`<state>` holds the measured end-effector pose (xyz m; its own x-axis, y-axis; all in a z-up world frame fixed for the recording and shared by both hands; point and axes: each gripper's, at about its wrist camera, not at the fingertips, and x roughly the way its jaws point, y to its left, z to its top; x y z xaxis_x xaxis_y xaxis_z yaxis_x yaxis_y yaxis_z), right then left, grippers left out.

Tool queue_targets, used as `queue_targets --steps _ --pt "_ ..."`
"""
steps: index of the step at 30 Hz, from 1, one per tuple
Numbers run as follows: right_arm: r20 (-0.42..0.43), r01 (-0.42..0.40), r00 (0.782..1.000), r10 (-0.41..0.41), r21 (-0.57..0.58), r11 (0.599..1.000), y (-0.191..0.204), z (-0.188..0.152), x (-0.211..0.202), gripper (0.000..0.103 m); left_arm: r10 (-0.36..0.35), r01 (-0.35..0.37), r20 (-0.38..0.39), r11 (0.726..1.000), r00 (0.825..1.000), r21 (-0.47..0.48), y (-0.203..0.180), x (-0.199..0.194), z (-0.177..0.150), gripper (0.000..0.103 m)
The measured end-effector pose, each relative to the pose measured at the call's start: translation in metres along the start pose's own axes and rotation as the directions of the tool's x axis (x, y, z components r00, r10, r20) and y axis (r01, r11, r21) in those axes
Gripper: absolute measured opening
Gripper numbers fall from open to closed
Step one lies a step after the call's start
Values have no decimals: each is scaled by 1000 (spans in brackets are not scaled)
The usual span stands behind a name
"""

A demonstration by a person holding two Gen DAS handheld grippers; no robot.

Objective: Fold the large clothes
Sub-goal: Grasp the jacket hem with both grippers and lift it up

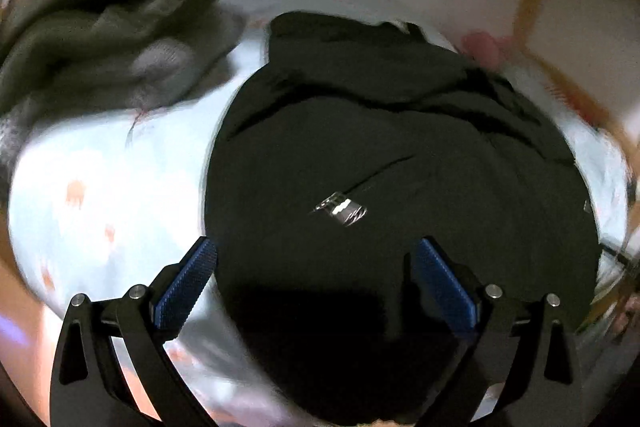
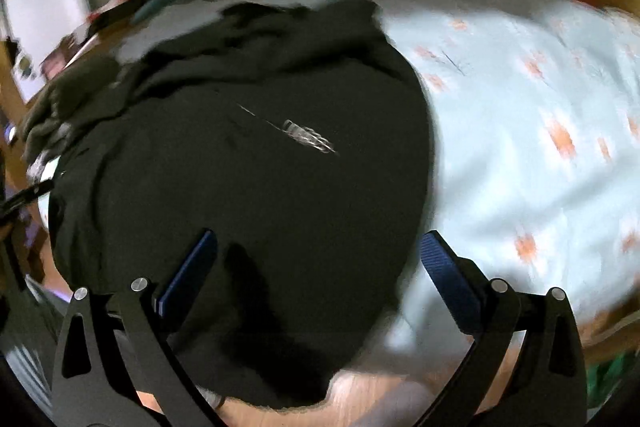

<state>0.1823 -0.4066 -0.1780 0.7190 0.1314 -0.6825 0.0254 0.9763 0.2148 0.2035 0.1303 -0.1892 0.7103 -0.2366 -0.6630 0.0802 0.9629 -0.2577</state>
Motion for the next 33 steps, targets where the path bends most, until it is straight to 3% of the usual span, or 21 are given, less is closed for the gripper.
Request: queue_targets --steps 4,6,9,11,12,13,14,16,19,21,23,24,25,26,27,28,29,30,31,32,33 --pt "-58 -192 976 209 215 958 -32 -28 11 100 -191 170 -100 967 976 -189 33 25 -21 98" --pt "-63 -325 931 358 299 897 -36 -35 23 100 -267 233 -124 943 956 -238 36 38 -25 98" --pt "-71 -382 904 421 306 872 -31 -39 40 100 -293 254 -100 922 951 -291 41 44 -25 98" --pt "-71 -370 909 410 311 875 -31 -39 49 100 -381 331 -84 876 921 -352 45 42 -31 97" --pt "-54 -382 906 419 319 867 -32 -41 49 100 -422 366 -78 853 903 -372 43 41 -33 80" --pt "-36 -416 891 453 337 845 -33 -41 48 81 -427 369 -84 852 900 -371 41 42 -34 60" --pt "-30 -428 883 468 356 830 -34 -42 46 63 -400 343 -99 870 911 -353 38 41 -33 56" --pt "-27 -430 883 468 352 832 -32 -41 43 53 -418 361 -92 860 904 -362 37 40 -31 43" --pt "29 -528 827 561 383 758 -38 -42 36 41 -449 392 -71 838 891 -380 36 37 -26 35" --pt "20 -524 823 568 413 745 -46 -46 37 50 -446 376 -92 834 890 -404 35 41 -26 42" --pt "-59 -395 885 462 431 811 -54 -56 48 77 -448 341 -143 819 883 -462 42 55 -37 82" --pt "-39 -412 879 474 437 799 -56 -59 49 76 -475 332 -182 796 861 -505 42 67 -45 95" --pt "-21 -432 870 493 451 781 -59 -62 49 68 -472 334 -174 797 864 -503 39 68 -49 95" --pt "-9 -495 823 568 481 724 -61 -63 51 48 -466 338 -177 811 867 -478 37 63 -51 94" --pt "9 -526 806 592 471 709 -61 -63 46 40 -475 352 -205 825 856 -441 30 63 -51 89" --pt "28 -565 784 620 447 694 -61 -63 38 34 -486 379 -213 836 848 -398 21 59 -49 64" --pt "81 -640 729 680 435 634 -61 -62 28 29 -502 406 -200 832 842 -379 16 54 -47 55" --pt "131 -692 683 718 428 581 -62 -61 21 25 -567 476 -166 790 807 -387 12 50 -45 35" --pt "192 -744 632 751 419 520 -66 -60 13 25 -600 514 -142 766 788 -386 11 43 -44 33" --pt "213 -755 622 753 419 504 -68 -60 10 25 -612 531 -126 756 781 -382 9 41 -41 33" --pt "181 -711 672 718 429 557 -70 -59 10 27 -607 525 -125 758 785 -387 8 41 -39 34"
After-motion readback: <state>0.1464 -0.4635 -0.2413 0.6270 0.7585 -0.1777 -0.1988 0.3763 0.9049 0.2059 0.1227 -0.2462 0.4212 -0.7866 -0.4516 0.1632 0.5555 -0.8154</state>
